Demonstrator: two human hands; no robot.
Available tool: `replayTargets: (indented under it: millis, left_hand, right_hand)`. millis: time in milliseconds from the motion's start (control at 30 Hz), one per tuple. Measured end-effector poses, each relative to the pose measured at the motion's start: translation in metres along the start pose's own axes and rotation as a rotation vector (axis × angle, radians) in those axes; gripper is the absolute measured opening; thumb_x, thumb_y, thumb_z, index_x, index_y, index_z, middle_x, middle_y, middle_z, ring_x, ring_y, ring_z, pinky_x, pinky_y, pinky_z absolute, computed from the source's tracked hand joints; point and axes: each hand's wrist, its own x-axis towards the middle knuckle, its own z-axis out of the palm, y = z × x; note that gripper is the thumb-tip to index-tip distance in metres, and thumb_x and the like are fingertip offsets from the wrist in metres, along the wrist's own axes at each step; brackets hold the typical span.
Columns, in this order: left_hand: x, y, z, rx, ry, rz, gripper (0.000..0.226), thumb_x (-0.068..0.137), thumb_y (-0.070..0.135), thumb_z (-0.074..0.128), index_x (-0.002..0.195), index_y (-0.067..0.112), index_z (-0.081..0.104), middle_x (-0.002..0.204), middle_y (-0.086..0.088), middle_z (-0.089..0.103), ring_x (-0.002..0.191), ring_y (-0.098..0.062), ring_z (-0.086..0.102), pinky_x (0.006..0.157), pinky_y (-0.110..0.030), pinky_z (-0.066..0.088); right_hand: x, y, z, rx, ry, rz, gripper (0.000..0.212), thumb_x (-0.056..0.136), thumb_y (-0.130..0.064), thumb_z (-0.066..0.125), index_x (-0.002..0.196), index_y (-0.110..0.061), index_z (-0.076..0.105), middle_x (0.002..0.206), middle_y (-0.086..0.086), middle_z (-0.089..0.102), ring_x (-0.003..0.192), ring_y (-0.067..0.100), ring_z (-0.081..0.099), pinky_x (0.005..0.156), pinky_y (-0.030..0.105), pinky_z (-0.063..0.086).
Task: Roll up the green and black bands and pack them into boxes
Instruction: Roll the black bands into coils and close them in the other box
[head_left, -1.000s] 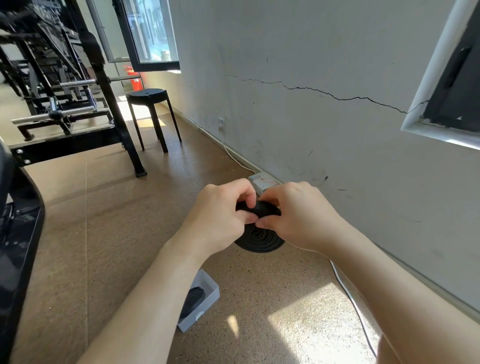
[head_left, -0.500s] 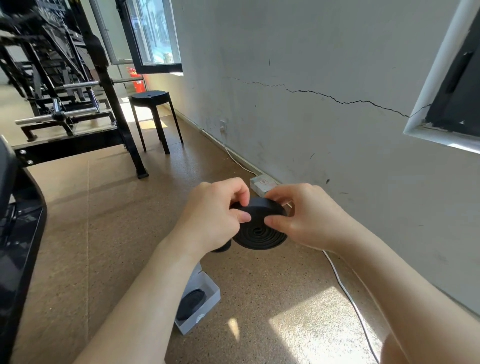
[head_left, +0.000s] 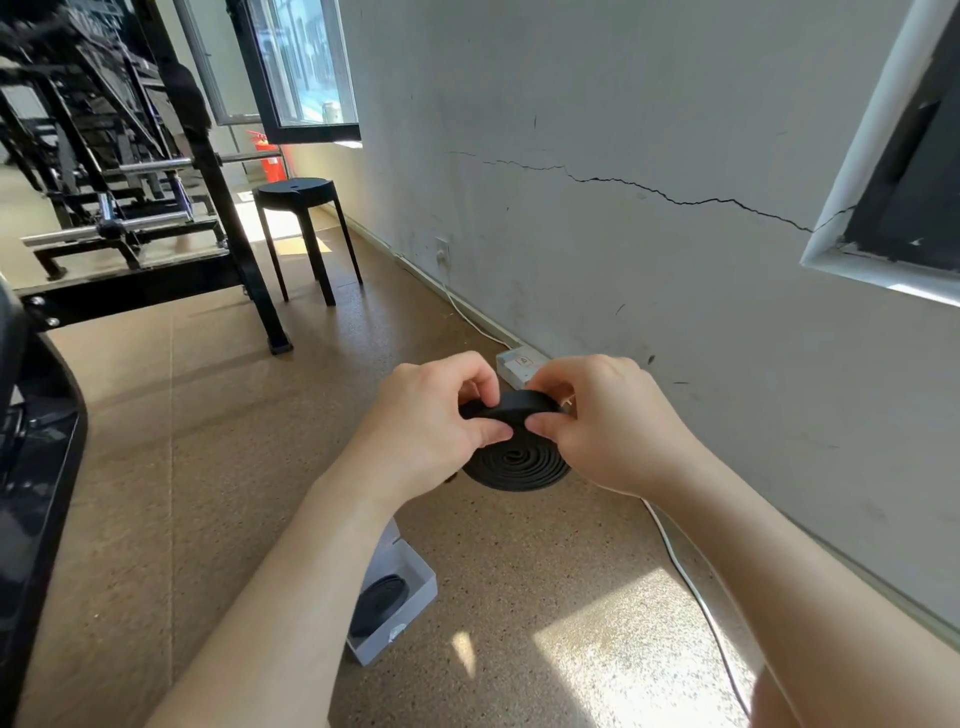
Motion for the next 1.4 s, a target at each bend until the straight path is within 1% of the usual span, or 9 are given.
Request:
replayTargets:
  millis: [100,300,500,667,833,967,1100,1233,1400]
  left_hand:
    - [0.0,-0.004,-0.004,0.004,-0.042,-0.02,0.026,0.076,0.023,0.078,0.085,0.027,0.053,0.091,0.008,0.07,0.09,-0.013,0.065,0.069,-0.017,0.047]
    - [-0.001,-0.006,-0.006,0.023,0.001,0.011,0.027,0.075,0.014,0.078,0.08,0.024,0.053,0.082,0.006,0.07,0.086,-0.018,0.065,0.074,-0.033,0.054]
    - [-0.003,-0.003,0.003,0.06,-0.041,0.08,0.024,0.074,0.015,0.076,0.08,0.028,0.056,0.08,0.006,0.067,0.083,-0.018,0.063,0.072,-0.04,0.055]
    - [-0.002,-0.004,-0.001,-0.068,0.042,0.003,0.023,0.071,0.025,0.082,0.077,0.03,0.061,0.083,0.015,0.067,0.087,-0.004,0.063,0.075,-0.03,0.055]
    - [-0.001,-0.008,-0.007,-0.112,0.032,-0.048,0.022,0.072,0.03,0.082,0.08,0.029,0.062,0.082,0.014,0.07,0.084,0.001,0.064,0.069,-0.018,0.053]
    - [0.0,-0.012,-0.013,-0.198,0.0,-0.083,0.022,0.076,0.018,0.079,0.085,0.033,0.065,0.087,0.018,0.071,0.086,0.007,0.064,0.071,-0.008,0.044]
    - [-0.001,-0.013,-0.017,-0.245,-0.094,-0.078,0.037,0.079,0.013,0.076,0.096,0.042,0.06,0.097,0.022,0.07,0.097,0.009,0.059,0.073,-0.009,0.038]
    - [-0.001,-0.014,-0.02,-0.274,-0.143,-0.059,0.053,0.08,0.012,0.075,0.109,0.052,0.056,0.109,0.021,0.067,0.108,-0.004,0.06,0.087,-0.025,0.044]
    - [-0.002,-0.013,-0.018,-0.435,-0.036,-0.033,0.046,0.081,0.011,0.073,0.109,0.047,0.065,0.104,0.019,0.071,0.099,0.001,0.065,0.075,-0.012,0.052]
  right_hand:
    - [0.001,0.004,0.0,0.085,0.02,0.037,0.015,0.086,-0.024,0.068,0.101,-0.023,0.07,0.092,-0.005,0.069,0.085,0.017,0.06,0.074,0.028,0.044]
    - [0.001,0.009,0.005,0.255,-0.02,0.027,0.017,0.083,-0.023,0.071,0.1,-0.025,0.07,0.087,-0.013,0.065,0.074,0.0,0.056,0.074,0.025,0.044]
    - [-0.003,0.002,0.017,-0.028,-0.103,-0.073,0.02,0.086,-0.037,0.066,0.103,-0.027,0.066,0.083,-0.008,0.063,0.078,0.015,0.056,0.064,0.029,0.04]
    - [-0.001,0.007,0.01,0.036,-0.087,-0.015,0.017,0.087,-0.034,0.066,0.1,-0.024,0.066,0.082,-0.006,0.061,0.077,0.015,0.055,0.059,0.018,0.038]
    - [0.0,0.009,0.008,0.164,-0.086,0.008,0.019,0.087,-0.029,0.068,0.104,-0.019,0.069,0.088,-0.001,0.069,0.068,0.01,0.061,0.07,0.034,0.054]
    - [0.002,0.017,0.009,0.292,-0.05,0.063,0.019,0.085,-0.024,0.071,0.103,-0.017,0.07,0.088,0.0,0.07,0.06,0.011,0.062,0.069,0.043,0.057]
    - [0.003,0.021,0.008,0.486,-0.038,0.132,0.011,0.087,-0.017,0.071,0.097,-0.017,0.068,0.083,0.002,0.07,0.046,0.014,0.064,0.051,0.034,0.057]
    - [0.004,0.024,0.006,0.629,-0.016,0.181,0.01,0.087,-0.013,0.07,0.096,-0.017,0.068,0.08,0.002,0.069,0.044,0.014,0.061,0.045,0.024,0.049]
    - [0.001,0.025,0.002,0.825,-0.007,0.22,0.013,0.089,-0.01,0.068,0.089,-0.023,0.069,0.073,-0.002,0.069,0.043,0.011,0.056,0.042,0.02,0.045]
